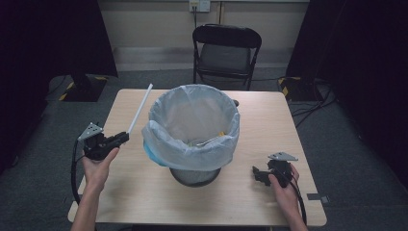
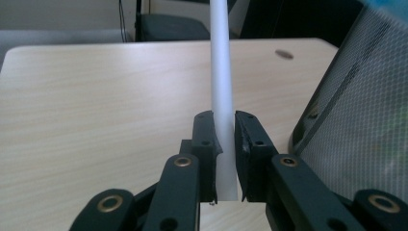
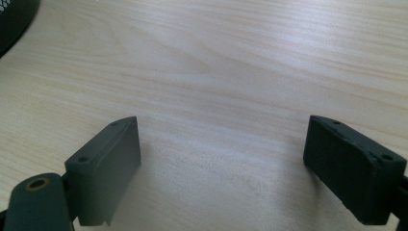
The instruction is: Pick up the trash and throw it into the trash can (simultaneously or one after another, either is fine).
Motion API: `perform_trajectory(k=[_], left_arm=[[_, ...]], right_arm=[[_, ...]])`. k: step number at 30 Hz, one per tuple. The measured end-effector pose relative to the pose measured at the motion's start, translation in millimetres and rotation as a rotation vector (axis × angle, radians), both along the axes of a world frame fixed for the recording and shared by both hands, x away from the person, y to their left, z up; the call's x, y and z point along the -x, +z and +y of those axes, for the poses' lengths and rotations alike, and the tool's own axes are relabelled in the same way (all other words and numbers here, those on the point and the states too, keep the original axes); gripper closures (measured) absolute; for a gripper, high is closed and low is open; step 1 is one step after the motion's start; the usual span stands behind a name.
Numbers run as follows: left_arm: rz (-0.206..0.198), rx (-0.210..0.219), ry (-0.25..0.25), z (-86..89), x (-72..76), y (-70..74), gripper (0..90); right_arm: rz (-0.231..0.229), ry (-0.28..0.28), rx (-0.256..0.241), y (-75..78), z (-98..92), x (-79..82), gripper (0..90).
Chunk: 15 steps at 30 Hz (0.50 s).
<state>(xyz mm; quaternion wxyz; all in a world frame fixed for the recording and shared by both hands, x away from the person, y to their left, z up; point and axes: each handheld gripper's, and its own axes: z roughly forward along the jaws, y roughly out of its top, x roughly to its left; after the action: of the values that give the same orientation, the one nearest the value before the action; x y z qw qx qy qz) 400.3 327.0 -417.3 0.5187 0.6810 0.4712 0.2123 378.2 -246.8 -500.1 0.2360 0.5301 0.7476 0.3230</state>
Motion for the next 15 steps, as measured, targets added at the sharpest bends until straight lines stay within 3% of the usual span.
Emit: perform_trajectory(k=[4, 8, 15], left_arm=[[-0.025, 0.024, 0.004, 1.4, -1.3, 9.0, 79.8], [-0.041, 0.01, 0.014, 1.2, -4.2, 21.7, 79.8], [-0.09, 0.054, 0.021, 3.0, -7.2, 44.2, 79.8]], right_arm=[[0.0, 0.0, 0.0, 0.0, 0.0, 0.0, 11.9], [-0.001, 0.001, 0.0, 0.0, -0.1, 0.0, 11.9], [0.0, 0.0, 0.0, 0.0, 0.0, 0.0, 11.9]])
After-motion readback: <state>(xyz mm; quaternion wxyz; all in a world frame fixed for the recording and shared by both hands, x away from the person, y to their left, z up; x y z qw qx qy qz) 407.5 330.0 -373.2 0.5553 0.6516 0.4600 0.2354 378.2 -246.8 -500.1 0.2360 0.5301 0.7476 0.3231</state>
